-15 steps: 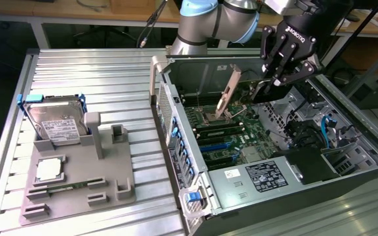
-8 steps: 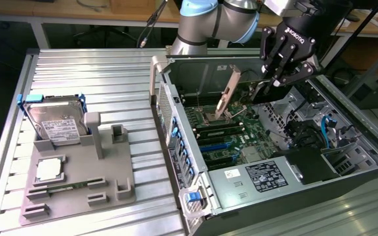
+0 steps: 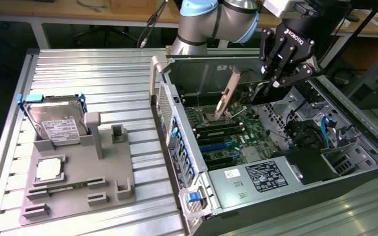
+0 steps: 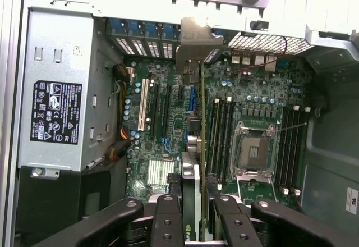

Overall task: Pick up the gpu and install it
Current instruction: 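Insert the gpu into the slot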

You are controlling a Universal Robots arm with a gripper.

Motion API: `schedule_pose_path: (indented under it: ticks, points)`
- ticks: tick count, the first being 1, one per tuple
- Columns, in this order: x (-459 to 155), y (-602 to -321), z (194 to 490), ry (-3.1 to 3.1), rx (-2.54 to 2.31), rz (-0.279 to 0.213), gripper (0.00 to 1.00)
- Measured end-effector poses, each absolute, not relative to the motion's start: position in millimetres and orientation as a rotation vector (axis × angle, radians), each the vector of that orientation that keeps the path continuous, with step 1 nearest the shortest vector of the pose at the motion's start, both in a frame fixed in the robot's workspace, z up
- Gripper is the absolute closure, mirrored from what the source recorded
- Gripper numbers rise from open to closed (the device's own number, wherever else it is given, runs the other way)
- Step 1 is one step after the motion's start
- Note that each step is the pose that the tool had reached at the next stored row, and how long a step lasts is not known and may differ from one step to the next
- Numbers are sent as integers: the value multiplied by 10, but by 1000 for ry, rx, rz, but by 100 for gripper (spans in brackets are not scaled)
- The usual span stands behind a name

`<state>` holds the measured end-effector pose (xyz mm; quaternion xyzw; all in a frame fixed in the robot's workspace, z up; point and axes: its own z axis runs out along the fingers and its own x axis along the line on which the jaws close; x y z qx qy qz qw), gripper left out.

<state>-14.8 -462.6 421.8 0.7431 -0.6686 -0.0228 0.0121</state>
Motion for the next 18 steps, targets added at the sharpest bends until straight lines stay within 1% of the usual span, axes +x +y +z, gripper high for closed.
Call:
schedule_pose_path:
  ticks: [18]
  points:
    - [-148, -4626, 4162, -2085, 2317, -71, 73]
